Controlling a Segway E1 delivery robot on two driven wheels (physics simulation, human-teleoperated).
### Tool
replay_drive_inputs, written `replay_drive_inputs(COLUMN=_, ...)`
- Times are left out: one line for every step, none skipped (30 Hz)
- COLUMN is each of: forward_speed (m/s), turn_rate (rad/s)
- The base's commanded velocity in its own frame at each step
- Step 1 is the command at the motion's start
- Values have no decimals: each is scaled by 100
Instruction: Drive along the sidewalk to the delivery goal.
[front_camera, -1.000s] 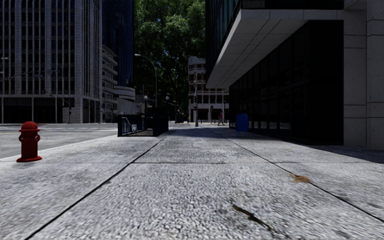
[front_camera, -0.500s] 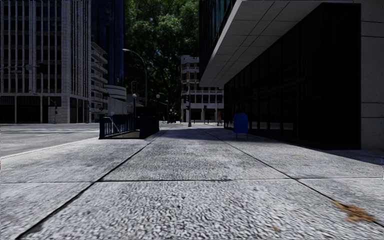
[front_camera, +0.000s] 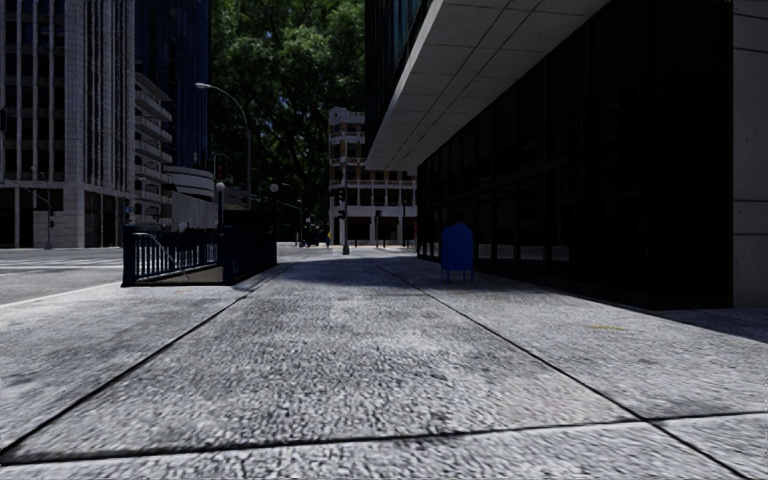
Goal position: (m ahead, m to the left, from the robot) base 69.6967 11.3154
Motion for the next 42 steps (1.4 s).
replay_drive_inputs(forward_speed=200, turn_rate=0)
replay_drive_inputs(forward_speed=200, turn_rate=0)
replay_drive_inputs(forward_speed=200, turn_rate=0)
replay_drive_inputs(forward_speed=200, turn_rate=0)
replay_drive_inputs(forward_speed=200, turn_rate=0)
replay_drive_inputs(forward_speed=200, turn_rate=0)
replay_drive_inputs(forward_speed=200, turn_rate=0)
replay_drive_inputs(forward_speed=200, turn_rate=0)
replay_drive_inputs(forward_speed=200, turn_rate=0)
replay_drive_inputs(forward_speed=200, turn_rate=0)
replay_drive_inputs(forward_speed=200, turn_rate=0)
replay_drive_inputs(forward_speed=200, turn_rate=0)
replay_drive_inputs(forward_speed=200, turn_rate=0)
replay_drive_inputs(forward_speed=200, turn_rate=0)
replay_drive_inputs(forward_speed=200, turn_rate=0)
replay_drive_inputs(forward_speed=200, turn_rate=0)
replay_drive_inputs(forward_speed=200, turn_rate=0)
replay_drive_inputs(forward_speed=200, turn_rate=0)
replay_drive_inputs(forward_speed=200, turn_rate=0)
replay_drive_inputs(forward_speed=200, turn_rate=0)
replay_drive_inputs(forward_speed=200, turn_rate=0)
replay_drive_inputs(forward_speed=200, turn_rate=0)
replay_drive_inputs(forward_speed=200, turn_rate=0)
replay_drive_inputs(forward_speed=200, turn_rate=0)
replay_drive_inputs(forward_speed=200, turn_rate=0)
replay_drive_inputs(forward_speed=200, turn_rate=0)
replay_drive_inputs(forward_speed=200, turn_rate=0)
replay_drive_inputs(forward_speed=200, turn_rate=0)
replay_drive_inputs(forward_speed=200, turn_rate=0)
replay_drive_inputs(forward_speed=200, turn_rate=0)
replay_drive_inputs(forward_speed=200, turn_rate=0)
replay_drive_inputs(forward_speed=200, turn_rate=0)
replay_drive_inputs(forward_speed=200, turn_rate=0)
replay_drive_inputs(forward_speed=200, turn_rate=0)
replay_drive_inputs(forward_speed=200, turn_rate=0)
replay_drive_inputs(forward_speed=200, turn_rate=0)
replay_drive_inputs(forward_speed=200, turn_rate=0)
replay_drive_inputs(forward_speed=200, turn_rate=0)
replay_drive_inputs(forward_speed=200, turn_rate=0)
replay_drive_inputs(forward_speed=200, turn_rate=0)
replay_drive_inputs(forward_speed=200, turn_rate=0)
replay_drive_inputs(forward_speed=200, turn_rate=0)
